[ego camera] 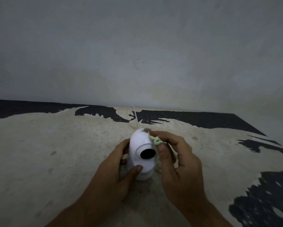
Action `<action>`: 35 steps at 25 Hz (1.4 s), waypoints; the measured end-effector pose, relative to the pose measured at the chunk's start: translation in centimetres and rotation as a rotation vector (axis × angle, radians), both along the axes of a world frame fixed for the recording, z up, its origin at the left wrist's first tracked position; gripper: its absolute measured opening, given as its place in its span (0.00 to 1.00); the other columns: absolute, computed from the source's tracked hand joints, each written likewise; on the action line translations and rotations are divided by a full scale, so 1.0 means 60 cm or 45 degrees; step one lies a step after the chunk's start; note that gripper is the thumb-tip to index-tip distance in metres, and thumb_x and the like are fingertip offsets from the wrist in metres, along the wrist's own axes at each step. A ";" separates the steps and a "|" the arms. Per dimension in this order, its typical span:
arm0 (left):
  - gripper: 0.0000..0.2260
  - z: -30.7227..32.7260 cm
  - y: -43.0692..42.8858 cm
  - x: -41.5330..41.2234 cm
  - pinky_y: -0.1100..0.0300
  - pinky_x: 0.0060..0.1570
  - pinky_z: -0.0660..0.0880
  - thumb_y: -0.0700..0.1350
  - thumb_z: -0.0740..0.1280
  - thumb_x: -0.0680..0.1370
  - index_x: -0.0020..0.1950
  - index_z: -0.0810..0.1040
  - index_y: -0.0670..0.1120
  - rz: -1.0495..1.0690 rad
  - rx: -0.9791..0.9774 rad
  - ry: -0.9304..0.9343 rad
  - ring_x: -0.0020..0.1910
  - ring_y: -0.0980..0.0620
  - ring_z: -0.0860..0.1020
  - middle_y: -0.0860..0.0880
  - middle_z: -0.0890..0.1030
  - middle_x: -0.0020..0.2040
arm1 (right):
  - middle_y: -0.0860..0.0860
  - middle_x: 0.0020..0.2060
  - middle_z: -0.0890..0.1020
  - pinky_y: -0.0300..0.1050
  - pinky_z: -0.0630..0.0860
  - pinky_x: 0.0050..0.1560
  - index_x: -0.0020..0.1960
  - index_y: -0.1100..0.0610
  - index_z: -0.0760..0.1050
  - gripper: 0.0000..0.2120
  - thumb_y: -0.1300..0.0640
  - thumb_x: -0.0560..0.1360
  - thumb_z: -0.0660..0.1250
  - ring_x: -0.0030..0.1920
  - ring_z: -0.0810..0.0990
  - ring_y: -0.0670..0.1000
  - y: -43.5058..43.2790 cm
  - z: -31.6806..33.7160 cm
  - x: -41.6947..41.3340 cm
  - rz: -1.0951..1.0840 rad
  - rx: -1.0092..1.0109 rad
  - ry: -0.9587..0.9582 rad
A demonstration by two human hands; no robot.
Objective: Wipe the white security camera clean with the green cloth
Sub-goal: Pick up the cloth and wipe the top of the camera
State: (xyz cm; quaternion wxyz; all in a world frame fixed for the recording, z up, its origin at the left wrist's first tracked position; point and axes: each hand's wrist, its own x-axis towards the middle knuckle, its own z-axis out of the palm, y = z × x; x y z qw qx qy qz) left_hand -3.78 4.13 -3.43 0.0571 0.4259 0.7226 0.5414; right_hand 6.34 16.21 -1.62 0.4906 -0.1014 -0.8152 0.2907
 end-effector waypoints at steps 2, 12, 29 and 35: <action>0.24 -0.002 0.001 0.000 0.77 0.51 0.67 0.60 0.63 0.66 0.58 0.55 0.69 -0.004 0.006 0.005 0.51 0.72 0.70 0.72 0.66 0.56 | 0.43 0.53 0.82 0.47 0.79 0.54 0.58 0.48 0.75 0.12 0.50 0.78 0.58 0.57 0.79 0.49 0.004 0.000 -0.004 -0.008 -0.072 -0.031; 0.24 -0.007 0.000 -0.003 0.83 0.44 0.66 0.60 0.64 0.67 0.57 0.55 0.71 -0.022 0.004 0.029 0.50 0.78 0.67 0.76 0.63 0.54 | 0.41 0.53 0.82 0.52 0.78 0.54 0.58 0.44 0.74 0.12 0.49 0.78 0.57 0.56 0.79 0.48 0.013 -0.002 -0.007 -0.008 -0.139 -0.067; 0.28 -0.016 0.002 -0.008 0.84 0.45 0.65 0.59 0.64 0.67 0.63 0.54 0.66 -0.008 0.032 0.051 0.52 0.75 0.67 0.75 0.63 0.56 | 0.40 0.52 0.81 0.42 0.73 0.55 0.57 0.43 0.73 0.12 0.48 0.78 0.54 0.53 0.79 0.50 0.017 0.004 -0.012 -0.064 0.011 -0.121; 0.27 -0.017 0.002 -0.010 0.86 0.45 0.64 0.59 0.65 0.67 0.60 0.54 0.68 -0.024 0.050 0.042 0.51 0.81 0.65 0.75 0.63 0.56 | 0.38 0.52 0.81 0.54 0.78 0.52 0.57 0.42 0.73 0.12 0.46 0.78 0.54 0.56 0.78 0.49 0.026 0.003 -0.011 0.013 -0.100 -0.112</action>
